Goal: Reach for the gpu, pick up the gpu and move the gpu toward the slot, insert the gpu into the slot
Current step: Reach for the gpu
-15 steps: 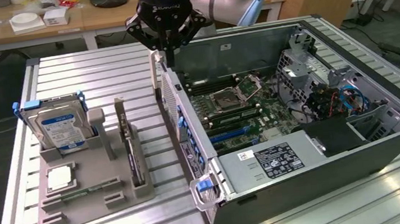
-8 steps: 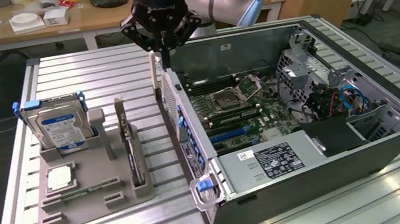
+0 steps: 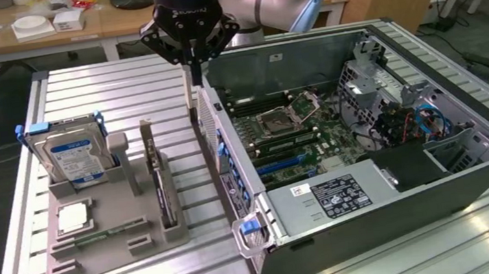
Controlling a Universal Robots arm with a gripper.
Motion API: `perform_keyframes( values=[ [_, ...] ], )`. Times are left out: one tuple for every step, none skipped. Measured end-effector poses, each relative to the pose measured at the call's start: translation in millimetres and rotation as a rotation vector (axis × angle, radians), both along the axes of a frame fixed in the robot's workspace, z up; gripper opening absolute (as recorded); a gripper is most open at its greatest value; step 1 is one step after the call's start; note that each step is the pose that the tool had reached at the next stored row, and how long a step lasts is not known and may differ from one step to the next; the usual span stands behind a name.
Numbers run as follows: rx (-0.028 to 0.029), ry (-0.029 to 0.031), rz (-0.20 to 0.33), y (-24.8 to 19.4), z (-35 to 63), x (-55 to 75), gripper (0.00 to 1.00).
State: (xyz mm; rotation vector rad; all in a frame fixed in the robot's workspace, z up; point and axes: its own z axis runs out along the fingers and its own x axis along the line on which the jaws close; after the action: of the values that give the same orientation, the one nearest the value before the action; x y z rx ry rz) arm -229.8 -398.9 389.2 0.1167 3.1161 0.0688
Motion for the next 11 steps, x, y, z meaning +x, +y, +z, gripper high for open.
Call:
perform_keyframes(
  values=[
    [0.0, 0.0001, 0.0, 0.0, 0.0, -1.2, 0.1],
    [0.0, 0.0001, 0.0, 0.0, -0.1, -2.4, 0.1],
    [0.0, 0.0002, 0.0, 0.0, -0.1, -3.5, 0.1],
    [0.0, 0.0003, 0.0, 0.0, -0.2, -4.8, 0.1],
    [0.0, 0.0003, 0.0, 0.0, -0.3, -6.0, 0.1],
    [0.0, 0.0004, 0.0, 0.0, -0.3, -7.1, 0.1],
    [0.0, 0.0005, 0.0, 0.0, -0.4, -8.2, 0.1],
    [0.0, 0.0005, 0.0, 0.0, -0.5, -9.4, 0.1],
    [0.0, 0.0007, 0.0, 0.0, -0.5, -10.5, 0.1],
    [0.0, 0.0007, 0.0, 0.0, -0.5, -11.6, 0.1],
    [0.0, 0.0008, 0.0, 0.0, -0.6, -12.8, 0.1]
  ],
)
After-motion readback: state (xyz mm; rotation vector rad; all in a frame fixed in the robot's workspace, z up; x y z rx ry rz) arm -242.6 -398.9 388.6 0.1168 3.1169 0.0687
